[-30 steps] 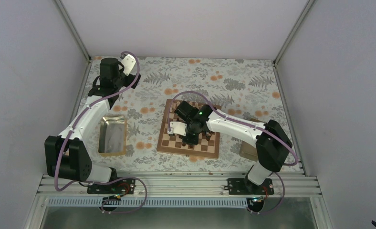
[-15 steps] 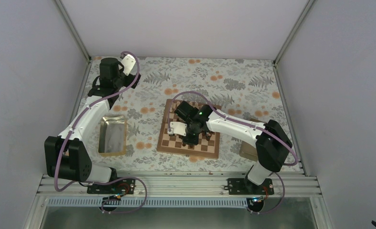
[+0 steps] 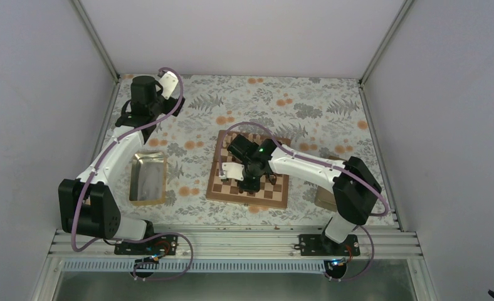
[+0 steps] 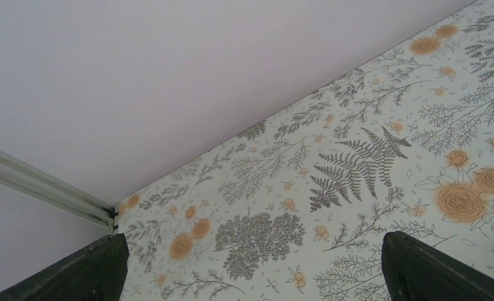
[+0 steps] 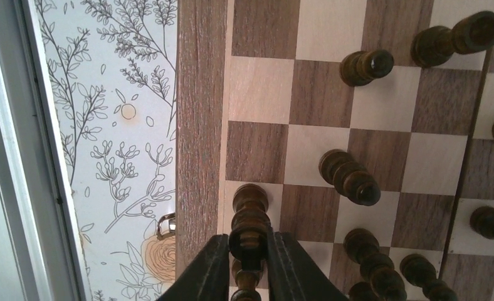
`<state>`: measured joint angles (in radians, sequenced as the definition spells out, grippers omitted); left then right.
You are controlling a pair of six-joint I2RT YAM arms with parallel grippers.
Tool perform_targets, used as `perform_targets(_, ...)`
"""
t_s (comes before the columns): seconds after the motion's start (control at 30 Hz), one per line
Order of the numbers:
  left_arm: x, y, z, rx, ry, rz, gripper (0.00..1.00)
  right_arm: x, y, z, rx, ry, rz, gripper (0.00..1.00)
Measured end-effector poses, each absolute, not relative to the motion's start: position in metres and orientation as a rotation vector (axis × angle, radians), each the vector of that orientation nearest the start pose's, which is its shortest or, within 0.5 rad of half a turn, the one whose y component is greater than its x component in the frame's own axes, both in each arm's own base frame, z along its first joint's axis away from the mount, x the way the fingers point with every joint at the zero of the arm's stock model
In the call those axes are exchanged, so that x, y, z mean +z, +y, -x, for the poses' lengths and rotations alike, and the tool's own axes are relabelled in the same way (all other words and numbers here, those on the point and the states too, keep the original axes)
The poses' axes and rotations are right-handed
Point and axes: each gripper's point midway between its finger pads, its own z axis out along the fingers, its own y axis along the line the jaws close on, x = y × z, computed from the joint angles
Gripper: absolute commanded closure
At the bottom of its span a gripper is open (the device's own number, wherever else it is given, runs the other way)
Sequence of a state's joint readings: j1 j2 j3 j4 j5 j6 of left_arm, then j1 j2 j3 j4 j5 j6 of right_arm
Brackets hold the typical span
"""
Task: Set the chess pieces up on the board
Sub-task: Place the chess piece on the chessboard, then pick up the chess piece from the chessboard.
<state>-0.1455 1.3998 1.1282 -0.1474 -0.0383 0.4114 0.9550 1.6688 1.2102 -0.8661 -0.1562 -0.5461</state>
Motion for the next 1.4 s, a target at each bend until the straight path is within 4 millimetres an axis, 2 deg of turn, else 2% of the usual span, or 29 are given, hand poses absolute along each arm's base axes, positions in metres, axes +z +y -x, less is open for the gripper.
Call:
perform_targets(0.13,0.266,-0.058,-0.448,0.211,1.925,-0.523,0.0,0.084,0.301,-0.181,0.291,2.113,2.02,0.67)
perform_targets(0.33,0.266,-0.057,-0.448,0.213,1.926,-0.52,0.0,0.089,0.296,-0.18,0.272,2.115,2.022,0.65)
perform_targets(0.43,0.266,-0.057,-0.448,0.212,1.926,-0.521,0.0,0.095,0.295,-0.179,0.27,2.111,2.022,0.7)
perform_targets(0.73,0.274,-0.056,-0.446,0.216,1.908,-0.513,0.0,0.11,0.301,-0.184,0.275,2.086,2.005,0.56)
perform_targets(0.9,0.276,-0.054,-0.445,0.218,1.904,-0.508,0.0,0.129,0.315,-0.2,0.248,2.019,1.953,0.52)
perform_targets(1.03,0.278,-0.053,-0.444,0.219,1.9,-0.506,0.0,0.144,0.339,-0.224,0.214,1.962,1.913,0.51)
perform_targets(1.17,0.283,-0.053,-0.443,0.221,1.889,-0.501,0.0,0.129,0.365,-0.247,0.191,1.964,1.908,0.51)
perform_targets(1.33,0.286,-0.051,-0.441,0.223,1.882,-0.496,0.0,0.101,0.381,-0.266,0.174,2.011,1.927,0.51)
perform_targets(1.4,0.286,-0.051,-0.441,0.223,1.882,-0.496,0.0,0.097,0.383,-0.267,0.171,2.017,1.931,0.51)
